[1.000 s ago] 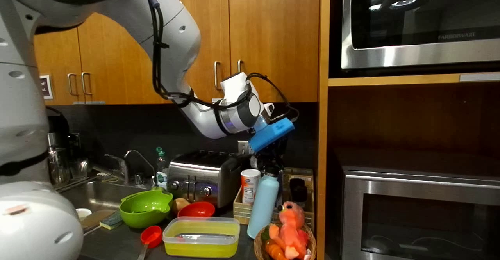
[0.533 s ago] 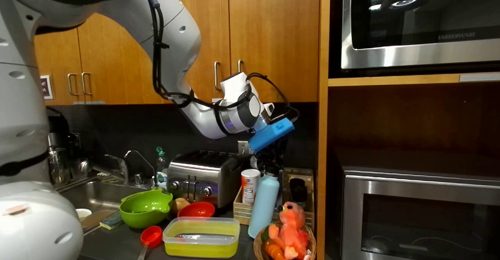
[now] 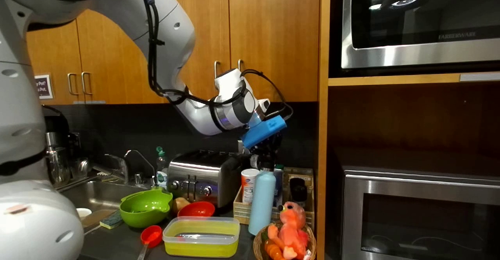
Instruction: Move the blue bottle to the right
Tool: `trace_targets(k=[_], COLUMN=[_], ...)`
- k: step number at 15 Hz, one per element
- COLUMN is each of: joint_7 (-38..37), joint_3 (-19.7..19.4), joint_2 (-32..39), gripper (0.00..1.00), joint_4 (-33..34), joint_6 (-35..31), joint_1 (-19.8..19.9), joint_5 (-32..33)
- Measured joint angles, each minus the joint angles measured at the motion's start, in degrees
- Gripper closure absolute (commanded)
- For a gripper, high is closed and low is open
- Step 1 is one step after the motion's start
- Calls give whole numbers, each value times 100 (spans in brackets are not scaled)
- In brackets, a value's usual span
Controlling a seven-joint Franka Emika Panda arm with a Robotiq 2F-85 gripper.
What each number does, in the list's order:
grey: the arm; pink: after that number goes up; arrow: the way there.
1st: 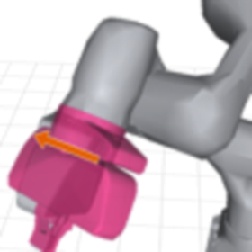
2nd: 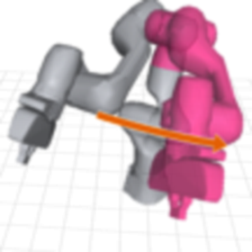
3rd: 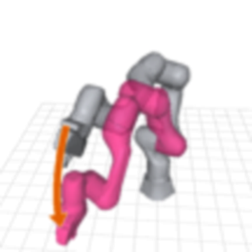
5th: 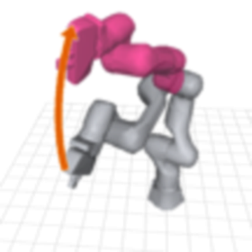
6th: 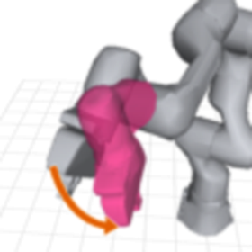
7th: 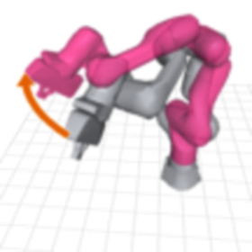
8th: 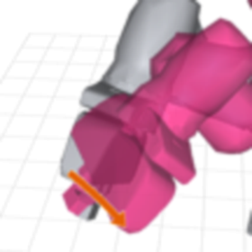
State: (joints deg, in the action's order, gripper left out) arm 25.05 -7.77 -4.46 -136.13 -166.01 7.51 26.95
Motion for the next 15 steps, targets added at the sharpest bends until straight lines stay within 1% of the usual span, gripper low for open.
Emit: trace_targets(k=[3, 9, 15], joint_7=[-339, -1044, -1575], joint_3=[99, 296, 436], joint_2=[-152, -405, -646], gripper=[98, 98, 98], joint_4=[-54, -130, -152], joint_6=[0, 0, 28], joint_1=[-9, -9, 32], joint_5=[32, 346, 807])
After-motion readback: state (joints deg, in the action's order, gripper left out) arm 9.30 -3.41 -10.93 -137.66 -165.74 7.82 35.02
